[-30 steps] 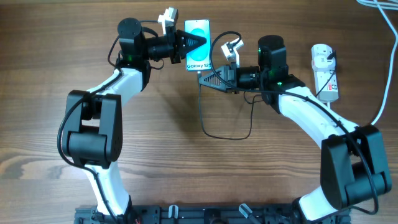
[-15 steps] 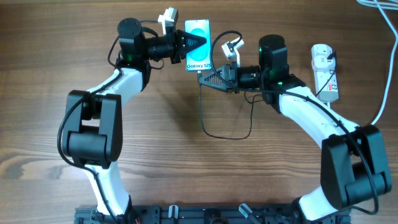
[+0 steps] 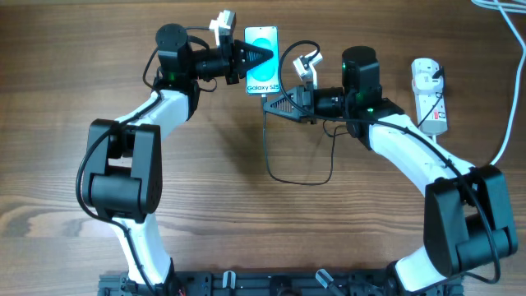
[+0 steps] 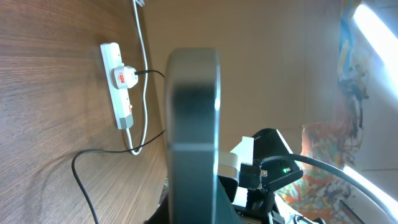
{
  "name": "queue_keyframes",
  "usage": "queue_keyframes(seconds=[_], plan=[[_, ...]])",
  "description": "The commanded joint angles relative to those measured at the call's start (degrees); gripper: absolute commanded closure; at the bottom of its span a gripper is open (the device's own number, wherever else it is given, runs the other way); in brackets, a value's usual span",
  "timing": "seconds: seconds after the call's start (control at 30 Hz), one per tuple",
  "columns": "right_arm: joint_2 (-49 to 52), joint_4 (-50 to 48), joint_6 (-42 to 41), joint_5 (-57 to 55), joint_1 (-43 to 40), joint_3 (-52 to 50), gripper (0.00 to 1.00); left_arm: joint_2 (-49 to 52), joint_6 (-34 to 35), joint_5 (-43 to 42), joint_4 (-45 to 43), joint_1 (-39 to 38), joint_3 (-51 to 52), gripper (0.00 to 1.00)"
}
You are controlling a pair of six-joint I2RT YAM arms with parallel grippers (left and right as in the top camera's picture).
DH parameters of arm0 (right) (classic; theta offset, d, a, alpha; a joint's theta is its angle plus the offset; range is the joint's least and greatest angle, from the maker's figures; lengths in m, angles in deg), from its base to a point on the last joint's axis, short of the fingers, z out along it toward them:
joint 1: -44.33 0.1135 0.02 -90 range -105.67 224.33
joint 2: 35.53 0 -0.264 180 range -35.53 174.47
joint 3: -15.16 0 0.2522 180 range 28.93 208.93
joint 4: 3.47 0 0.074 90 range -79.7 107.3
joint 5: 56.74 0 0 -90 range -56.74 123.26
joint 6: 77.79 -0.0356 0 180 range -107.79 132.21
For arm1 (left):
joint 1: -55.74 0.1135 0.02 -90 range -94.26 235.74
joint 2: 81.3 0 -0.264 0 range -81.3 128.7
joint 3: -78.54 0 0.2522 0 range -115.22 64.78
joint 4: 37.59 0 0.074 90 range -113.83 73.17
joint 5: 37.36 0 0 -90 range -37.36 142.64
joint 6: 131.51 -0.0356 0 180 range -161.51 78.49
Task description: Plug charger to phone and switch on socket
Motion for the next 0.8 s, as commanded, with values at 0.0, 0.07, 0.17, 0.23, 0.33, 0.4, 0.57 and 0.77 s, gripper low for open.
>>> queue_keyframes(seconds=[0.0,0.07,0.17,0.23,0.33,0.4,0.57,0.77], plan=[[0.6,0.1,-0.3,-0.7,-0.6,-0.1,0.96,0.2,-1.3,-1.5,-0.6,0.1,-1.2,0.96],[0.6,0.1,-0.3,-0.8,-0.6,-0.1,0.96,0.2,-1.3,-1.5,-0.6,0.1,-1.2,0.96],[0.6,0.1,-0.5,-1.1,-0.6,-0.1,0.96,0.2,-1.3,-1.6,-0.6,0.1,-1.2,0.96],[0.6,0.1,-0.6,-1.3,-0.6,-0.1,0.96,0.2,-1.3,-1.7,-0.6,0.1,-1.2,0.96],[0.6,0.1,-0.7,-1.6,-0.6,-0.1,0.96,0.2,-1.3,-2.1,-0.6,0.1,-1.2,0.96],[0.6,0.1,-0.7,-1.6,-0.6,-0.1,0.96,0.2,-1.3,-2.6,-0.6,0.1,-1.2,0.96],[0.6,0.1,-1.0,-2.2,-0.6,-0.1,0.96,0.2,-1.3,-3.5,-0.6,0.1,-1.2,0.96],[0.6,-0.6,-2.0,-3.0,-0.6,-0.1,0.96,0.2,-1.3,-4.3,-0.6,0.0,-1.2,0.96]])
